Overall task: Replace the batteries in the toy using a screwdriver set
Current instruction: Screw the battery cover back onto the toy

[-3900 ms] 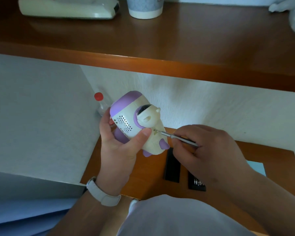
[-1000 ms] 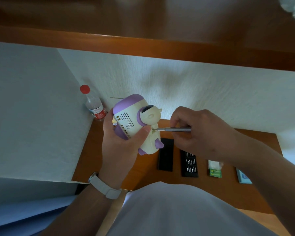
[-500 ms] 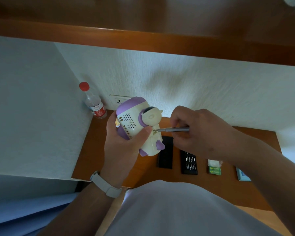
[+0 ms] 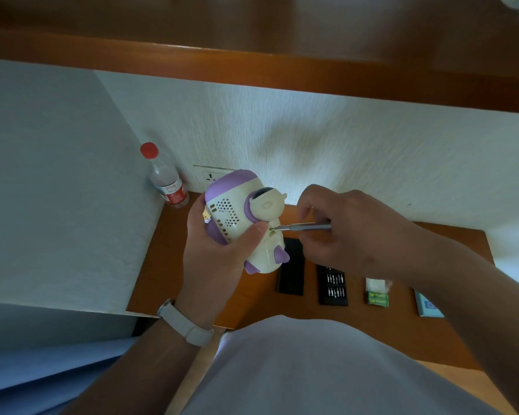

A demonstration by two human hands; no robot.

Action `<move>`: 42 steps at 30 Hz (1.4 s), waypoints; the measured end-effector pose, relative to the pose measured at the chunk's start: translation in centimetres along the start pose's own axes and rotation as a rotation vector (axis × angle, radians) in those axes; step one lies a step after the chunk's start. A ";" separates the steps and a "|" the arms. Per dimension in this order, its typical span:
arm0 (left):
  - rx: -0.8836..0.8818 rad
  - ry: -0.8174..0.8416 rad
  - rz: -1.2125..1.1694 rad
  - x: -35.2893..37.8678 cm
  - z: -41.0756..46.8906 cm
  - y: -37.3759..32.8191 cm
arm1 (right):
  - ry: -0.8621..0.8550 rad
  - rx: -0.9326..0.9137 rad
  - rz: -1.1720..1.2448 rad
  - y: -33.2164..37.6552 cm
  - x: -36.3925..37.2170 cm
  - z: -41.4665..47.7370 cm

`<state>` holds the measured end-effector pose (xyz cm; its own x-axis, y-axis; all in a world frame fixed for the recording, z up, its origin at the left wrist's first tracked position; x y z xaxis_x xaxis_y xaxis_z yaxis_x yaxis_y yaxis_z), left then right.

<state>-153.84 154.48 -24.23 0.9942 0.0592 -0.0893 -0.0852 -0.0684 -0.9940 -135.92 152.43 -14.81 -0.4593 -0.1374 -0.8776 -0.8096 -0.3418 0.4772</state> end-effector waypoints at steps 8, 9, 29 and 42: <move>-0.008 -0.003 0.002 0.0 0.0 0.0 | -0.003 0.016 0.024 0.0 -0.2 0.1; -0.008 -0.005 0.006 0.0 0.0 0.0 | 0.001 0.025 0.029 -0.1 -0.2 0.0; -0.016 -0.023 0.027 -0.1 1.2 -1.2 | -0.054 0.039 0.020 0.1 -0.8 0.9; -0.069 -0.030 0.008 0.3 1.3 -1.6 | -0.055 0.029 0.023 0.2 -1.5 1.2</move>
<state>-153.52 155.87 -22.77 0.9911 0.0878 -0.1003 -0.0876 -0.1375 -0.9866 -135.86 153.69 -13.38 -0.4965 -0.0932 -0.8630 -0.8086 -0.3118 0.4989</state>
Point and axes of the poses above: each hand's wrist, its own z-axis towards the middle knuckle, its own x-axis out of the palm, y = z × x, the point moved 8 cm from there along z, towards the middle knuckle, and after that the axes turned 2 degrees about -y, right-handed, at the moved point
